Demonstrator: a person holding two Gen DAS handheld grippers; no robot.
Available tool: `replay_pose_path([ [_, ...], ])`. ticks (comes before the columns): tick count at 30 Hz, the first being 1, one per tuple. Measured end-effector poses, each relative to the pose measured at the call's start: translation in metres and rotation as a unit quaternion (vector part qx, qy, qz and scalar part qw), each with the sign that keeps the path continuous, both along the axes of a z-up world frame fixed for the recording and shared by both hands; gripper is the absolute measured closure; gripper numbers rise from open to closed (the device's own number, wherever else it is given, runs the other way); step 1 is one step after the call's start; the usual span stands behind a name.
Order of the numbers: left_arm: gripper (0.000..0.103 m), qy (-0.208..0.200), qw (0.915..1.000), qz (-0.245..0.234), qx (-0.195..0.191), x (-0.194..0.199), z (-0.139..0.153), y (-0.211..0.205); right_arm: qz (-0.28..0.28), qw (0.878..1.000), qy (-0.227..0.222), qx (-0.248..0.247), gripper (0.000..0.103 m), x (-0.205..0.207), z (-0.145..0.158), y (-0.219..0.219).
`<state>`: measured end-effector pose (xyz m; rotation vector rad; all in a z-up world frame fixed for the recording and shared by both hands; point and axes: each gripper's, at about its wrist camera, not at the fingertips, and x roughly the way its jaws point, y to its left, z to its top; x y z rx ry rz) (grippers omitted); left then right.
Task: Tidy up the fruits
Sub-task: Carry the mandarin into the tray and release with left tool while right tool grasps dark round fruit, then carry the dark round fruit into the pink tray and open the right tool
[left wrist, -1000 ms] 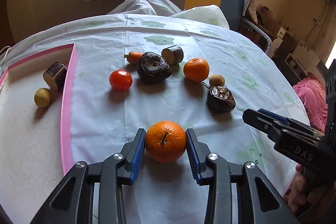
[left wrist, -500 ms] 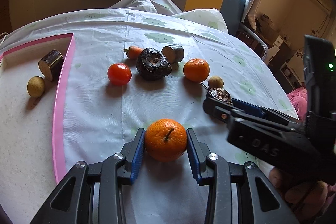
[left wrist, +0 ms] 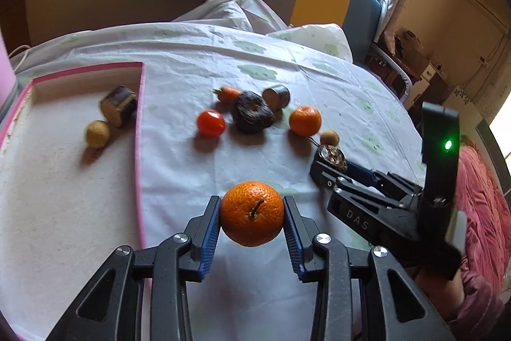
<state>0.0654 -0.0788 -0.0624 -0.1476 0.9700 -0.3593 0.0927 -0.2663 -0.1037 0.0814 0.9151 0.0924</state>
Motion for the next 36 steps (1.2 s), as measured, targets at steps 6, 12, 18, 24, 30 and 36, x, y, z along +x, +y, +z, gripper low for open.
replay_pose_path([
  [6, 0.065, -0.023, 0.9972, 0.069, 0.013, 0.002, 0.024, 0.064, -0.001, 1.0, -0.012, -0.009, 0.061, -0.003, 0.0, 0.002],
  [12, 0.065, -0.013, 0.9843, 0.157, 0.078, 0.029, 0.015, 0.133, -0.001, 1.0, -0.013, -0.013, 0.061, -0.003, 0.0, 0.003],
  [18, 0.064, 0.006, 0.9775, 0.193, 0.084, 0.044, 0.001, 0.162, 0.0, 1.0, -0.015, -0.018, 0.061, -0.004, -0.001, 0.004],
  [24, 0.062, 0.003, 0.978, 0.194, 0.076, 0.037, 0.002, 0.155, 0.001, 1.0, -0.017, -0.022, 0.061, -0.004, -0.001, 0.004],
  [30, 0.06, -0.002, 0.98, 0.184, 0.076, 0.028, 0.009, 0.142, 0.001, 1.0, -0.018, -0.023, 0.061, -0.005, -0.001, 0.004],
  [36, 0.06, -0.007, 0.9817, 0.176, 0.072, 0.017, 0.013, 0.134, 0.001, 1.0, -0.019, -0.022, 0.061, -0.005, 0.0, 0.003],
])
